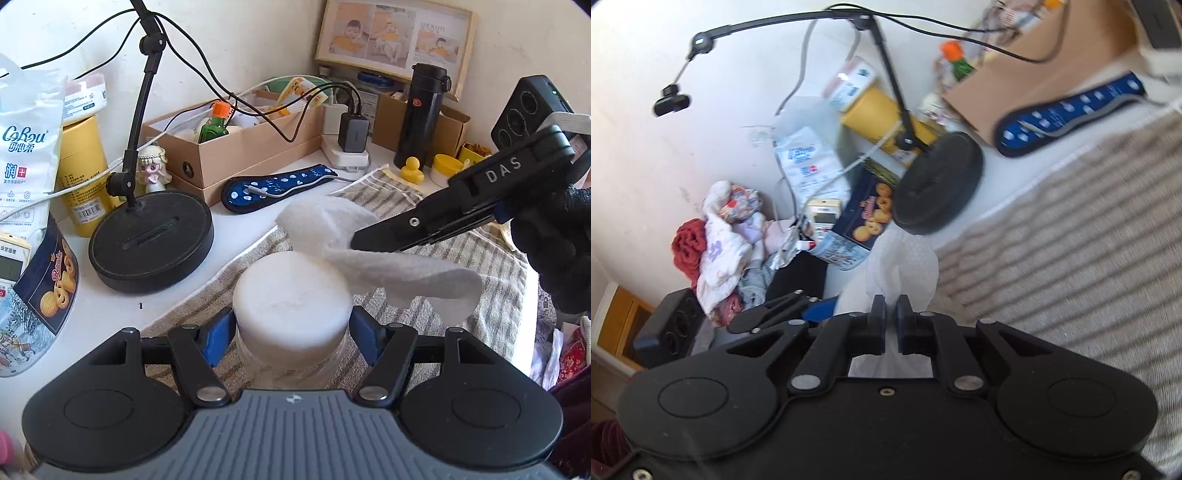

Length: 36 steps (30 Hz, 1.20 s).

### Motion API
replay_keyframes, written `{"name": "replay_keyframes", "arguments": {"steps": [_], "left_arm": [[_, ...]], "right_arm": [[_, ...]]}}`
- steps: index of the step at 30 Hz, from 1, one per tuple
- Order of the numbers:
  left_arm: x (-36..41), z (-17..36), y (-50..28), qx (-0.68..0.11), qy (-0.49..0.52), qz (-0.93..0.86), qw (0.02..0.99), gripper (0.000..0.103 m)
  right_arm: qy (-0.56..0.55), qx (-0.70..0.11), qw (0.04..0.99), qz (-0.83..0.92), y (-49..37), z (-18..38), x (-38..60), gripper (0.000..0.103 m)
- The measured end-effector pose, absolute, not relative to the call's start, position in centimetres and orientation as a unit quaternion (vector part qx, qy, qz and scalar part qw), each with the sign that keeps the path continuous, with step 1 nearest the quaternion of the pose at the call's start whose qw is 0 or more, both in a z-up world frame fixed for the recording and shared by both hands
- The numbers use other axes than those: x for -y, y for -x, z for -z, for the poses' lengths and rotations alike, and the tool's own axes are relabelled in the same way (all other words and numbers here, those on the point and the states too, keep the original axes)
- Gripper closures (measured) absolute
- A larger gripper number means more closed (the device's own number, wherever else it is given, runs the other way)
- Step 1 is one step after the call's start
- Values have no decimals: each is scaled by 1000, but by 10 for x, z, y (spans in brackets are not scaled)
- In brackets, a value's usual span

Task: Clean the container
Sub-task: 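Wipe the cloth along the jar's lower side with the right gripper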

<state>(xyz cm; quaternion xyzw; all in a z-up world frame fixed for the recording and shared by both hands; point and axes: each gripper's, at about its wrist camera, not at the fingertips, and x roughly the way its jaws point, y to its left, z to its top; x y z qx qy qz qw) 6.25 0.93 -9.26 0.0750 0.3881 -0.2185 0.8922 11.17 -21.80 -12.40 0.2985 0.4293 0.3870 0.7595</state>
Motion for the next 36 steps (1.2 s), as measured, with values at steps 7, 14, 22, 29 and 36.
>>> {"name": "replay_keyframes", "arguments": {"steps": [7, 14, 22, 29, 36], "left_arm": [[-8, 93, -61, -389, -67, 204, 896, 36], [-7, 93, -61, -390, -65, 197, 897, 36], [-5, 93, -61, -391, -63, 189, 899, 36], [-5, 93, -62, -394, -60, 186, 898, 36], [-4, 94, -63, -398, -57, 185, 897, 36]], "right_arm": [[-362, -454, 734, -352, -120, 151, 218, 98], [-361, -469, 736, -328, -124, 163, 210, 98], [-356, -473, 745, -306, -130, 171, 207, 98], [-366, -495, 735, -283, -133, 191, 208, 98], [-304, -509, 752, -288, -128, 201, 201, 98]]}}
